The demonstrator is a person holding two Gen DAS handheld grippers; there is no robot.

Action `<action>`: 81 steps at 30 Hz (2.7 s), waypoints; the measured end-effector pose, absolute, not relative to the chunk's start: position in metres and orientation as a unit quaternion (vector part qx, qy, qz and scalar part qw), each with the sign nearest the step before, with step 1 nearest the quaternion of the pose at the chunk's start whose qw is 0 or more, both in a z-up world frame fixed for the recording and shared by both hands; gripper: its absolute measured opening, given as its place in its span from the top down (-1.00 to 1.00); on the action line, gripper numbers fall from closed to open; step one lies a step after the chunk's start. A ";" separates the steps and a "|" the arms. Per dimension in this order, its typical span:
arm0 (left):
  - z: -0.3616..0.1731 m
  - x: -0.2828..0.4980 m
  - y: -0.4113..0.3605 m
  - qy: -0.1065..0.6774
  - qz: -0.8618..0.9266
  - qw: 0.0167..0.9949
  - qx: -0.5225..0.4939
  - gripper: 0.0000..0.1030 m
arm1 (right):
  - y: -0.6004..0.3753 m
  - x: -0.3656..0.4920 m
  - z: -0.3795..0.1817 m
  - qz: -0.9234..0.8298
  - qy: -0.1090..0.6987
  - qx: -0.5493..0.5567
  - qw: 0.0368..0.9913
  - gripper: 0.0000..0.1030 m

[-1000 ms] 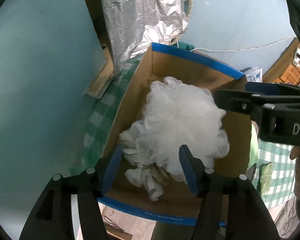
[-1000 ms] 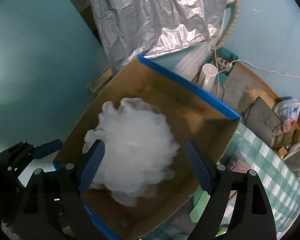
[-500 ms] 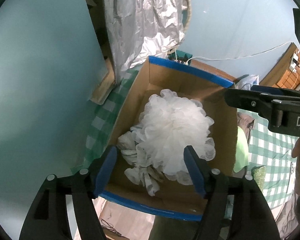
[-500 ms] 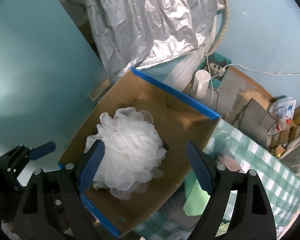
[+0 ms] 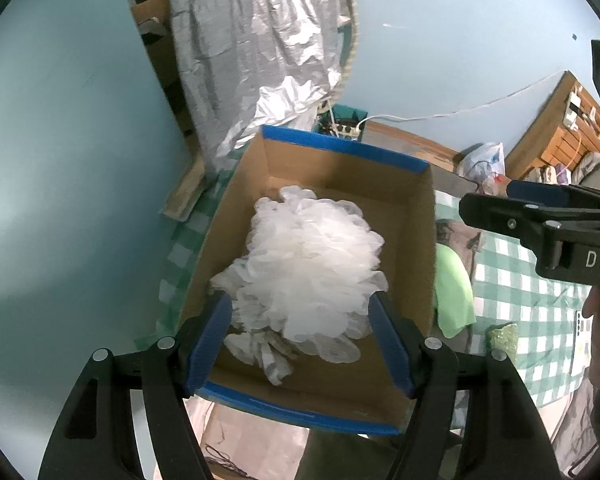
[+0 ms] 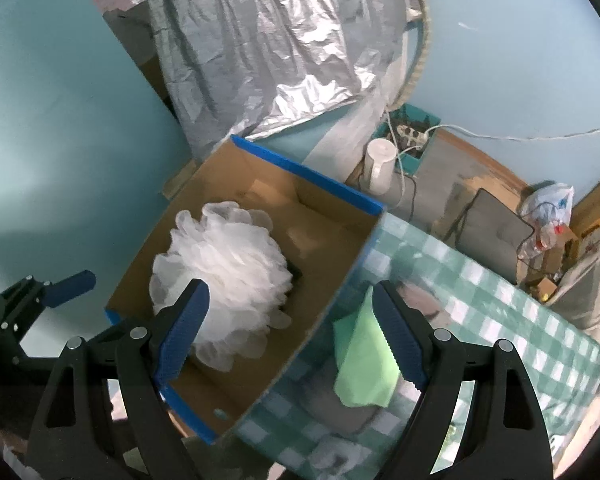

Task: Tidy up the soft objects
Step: 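Move both tools back over the items on the table, then grasp the green knitted scrubber with the right tool while the left tool grasps the grey sock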

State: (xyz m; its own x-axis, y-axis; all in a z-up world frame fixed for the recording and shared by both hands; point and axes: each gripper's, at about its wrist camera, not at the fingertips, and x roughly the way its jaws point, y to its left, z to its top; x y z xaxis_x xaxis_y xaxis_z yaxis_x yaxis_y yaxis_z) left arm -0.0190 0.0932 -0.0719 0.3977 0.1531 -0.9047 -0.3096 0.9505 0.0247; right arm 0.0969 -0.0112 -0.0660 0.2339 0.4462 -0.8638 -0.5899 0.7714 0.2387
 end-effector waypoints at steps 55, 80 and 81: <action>-0.120 0.006 -0.069 0.585 -0.009 0.810 0.032 -0.46 | -0.205 0.061 -0.168 0.174 0.625 0.000 0.761 -0.64; -0.199 -0.007 -0.082 0.629 -0.047 0.776 0.002 -0.52 | -0.194 0.034 -0.262 0.164 0.676 -0.033 0.717 -0.64; -0.201 -0.008 -0.082 0.629 -0.048 0.776 0.001 -0.52 | -0.193 0.033 -0.265 0.164 0.677 -0.036 0.716 -0.64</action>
State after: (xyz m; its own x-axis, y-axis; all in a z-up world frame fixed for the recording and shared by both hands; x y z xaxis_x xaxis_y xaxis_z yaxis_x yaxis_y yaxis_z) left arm -0.0076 -0.0818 -0.2007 0.2043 -0.0734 -0.9762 0.0771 0.9953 -0.0587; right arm 0.0329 -0.1930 -0.2652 0.0292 0.1863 -0.9821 -0.2833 0.9437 0.1706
